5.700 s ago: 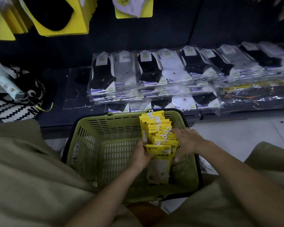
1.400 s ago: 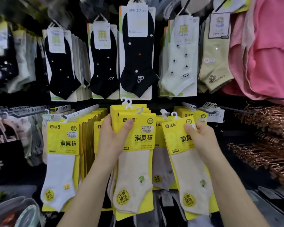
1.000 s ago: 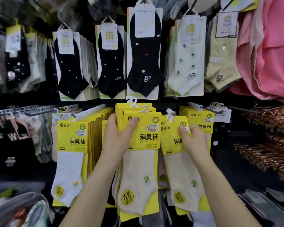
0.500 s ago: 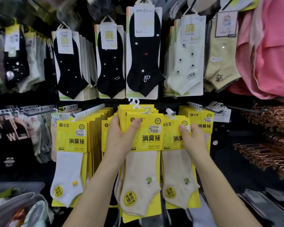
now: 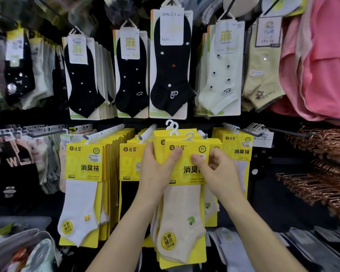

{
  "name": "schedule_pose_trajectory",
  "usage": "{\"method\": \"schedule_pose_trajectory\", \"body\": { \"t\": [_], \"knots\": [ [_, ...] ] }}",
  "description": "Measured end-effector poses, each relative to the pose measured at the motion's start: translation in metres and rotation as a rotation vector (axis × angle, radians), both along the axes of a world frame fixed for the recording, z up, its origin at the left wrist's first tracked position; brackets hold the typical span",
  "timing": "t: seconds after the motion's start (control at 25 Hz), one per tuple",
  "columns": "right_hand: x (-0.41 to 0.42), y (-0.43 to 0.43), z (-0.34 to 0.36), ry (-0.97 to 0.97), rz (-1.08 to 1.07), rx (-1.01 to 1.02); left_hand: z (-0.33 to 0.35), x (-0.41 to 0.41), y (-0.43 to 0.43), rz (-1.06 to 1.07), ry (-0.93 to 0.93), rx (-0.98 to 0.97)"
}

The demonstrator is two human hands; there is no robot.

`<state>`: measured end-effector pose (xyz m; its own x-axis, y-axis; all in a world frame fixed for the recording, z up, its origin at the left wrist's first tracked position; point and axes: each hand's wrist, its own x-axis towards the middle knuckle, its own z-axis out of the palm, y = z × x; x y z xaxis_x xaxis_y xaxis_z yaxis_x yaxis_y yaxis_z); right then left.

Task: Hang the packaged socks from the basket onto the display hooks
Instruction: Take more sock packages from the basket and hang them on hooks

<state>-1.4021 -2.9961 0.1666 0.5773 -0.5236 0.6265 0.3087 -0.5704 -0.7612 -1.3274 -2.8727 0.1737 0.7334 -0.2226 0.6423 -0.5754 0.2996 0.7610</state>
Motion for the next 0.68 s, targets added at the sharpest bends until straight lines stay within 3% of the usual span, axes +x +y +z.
{"method": "schedule_pose_trajectory", "body": {
  "t": [0.28,0.44,0.68],
  "knots": [
    [-0.017,-0.027,0.007,-0.078,0.091,0.314,-0.003,0.011,0.002,0.059,0.033,-0.051],
    [-0.021,-0.05,0.009,-0.074,-0.02,0.312,0.008,0.019,0.016,0.088,0.035,-0.133],
    [-0.001,-0.047,0.001,-0.029,-0.114,0.151,0.005,0.018,0.011,0.072,0.009,-0.113]
  ]
}}
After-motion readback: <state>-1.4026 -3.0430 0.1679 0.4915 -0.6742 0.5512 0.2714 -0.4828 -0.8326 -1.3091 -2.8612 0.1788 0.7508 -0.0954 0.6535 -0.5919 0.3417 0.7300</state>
